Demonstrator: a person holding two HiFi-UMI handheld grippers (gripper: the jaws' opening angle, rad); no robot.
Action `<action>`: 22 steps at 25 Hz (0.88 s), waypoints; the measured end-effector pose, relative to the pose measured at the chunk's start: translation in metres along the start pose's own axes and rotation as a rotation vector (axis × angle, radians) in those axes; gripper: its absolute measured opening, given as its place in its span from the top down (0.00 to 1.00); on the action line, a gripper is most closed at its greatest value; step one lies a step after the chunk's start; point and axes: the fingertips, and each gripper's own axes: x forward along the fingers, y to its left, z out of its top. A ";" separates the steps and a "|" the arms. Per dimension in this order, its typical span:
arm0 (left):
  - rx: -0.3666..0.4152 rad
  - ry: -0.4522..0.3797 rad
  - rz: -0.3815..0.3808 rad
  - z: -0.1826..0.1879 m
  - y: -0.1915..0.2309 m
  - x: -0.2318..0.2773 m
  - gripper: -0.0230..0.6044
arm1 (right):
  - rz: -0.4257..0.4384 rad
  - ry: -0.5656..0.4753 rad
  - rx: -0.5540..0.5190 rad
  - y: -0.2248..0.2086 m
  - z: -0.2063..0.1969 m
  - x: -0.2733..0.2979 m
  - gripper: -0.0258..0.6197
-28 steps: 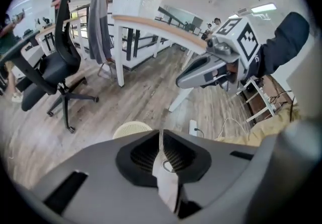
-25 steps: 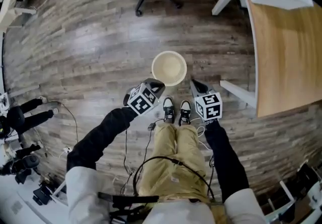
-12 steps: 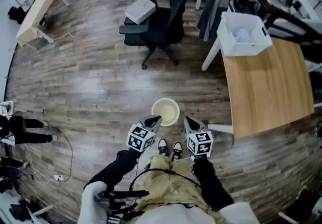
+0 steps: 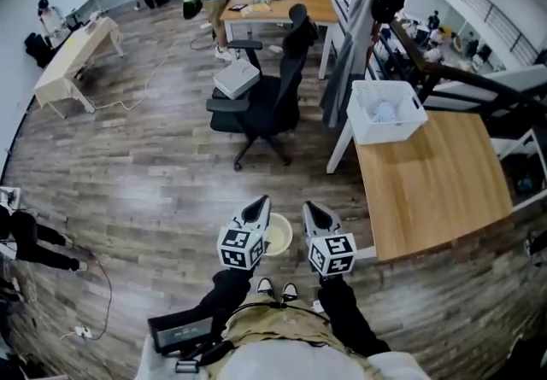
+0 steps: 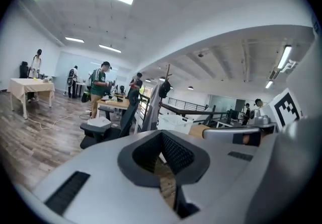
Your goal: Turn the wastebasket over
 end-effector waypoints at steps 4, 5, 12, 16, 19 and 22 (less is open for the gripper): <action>0.011 -0.080 0.028 0.044 -0.008 -0.005 0.96 | 0.013 -0.110 -0.064 0.014 0.056 -0.013 0.93; 0.014 -0.094 0.027 0.052 -0.011 -0.005 0.96 | 0.016 -0.134 -0.081 0.017 0.068 -0.016 0.93; 0.051 -0.151 -0.003 0.090 -0.030 -0.006 0.96 | 0.023 -0.243 -0.158 0.028 0.121 -0.024 0.93; 0.076 -0.203 -0.028 0.109 -0.038 -0.009 0.96 | 0.016 -0.277 -0.160 0.023 0.138 -0.022 0.93; 0.108 -0.221 -0.025 0.118 -0.039 -0.013 0.96 | 0.016 -0.285 -0.165 0.026 0.144 -0.018 0.93; 0.131 -0.233 -0.006 0.121 -0.039 -0.016 0.96 | 0.023 -0.299 -0.182 0.033 0.148 -0.016 0.93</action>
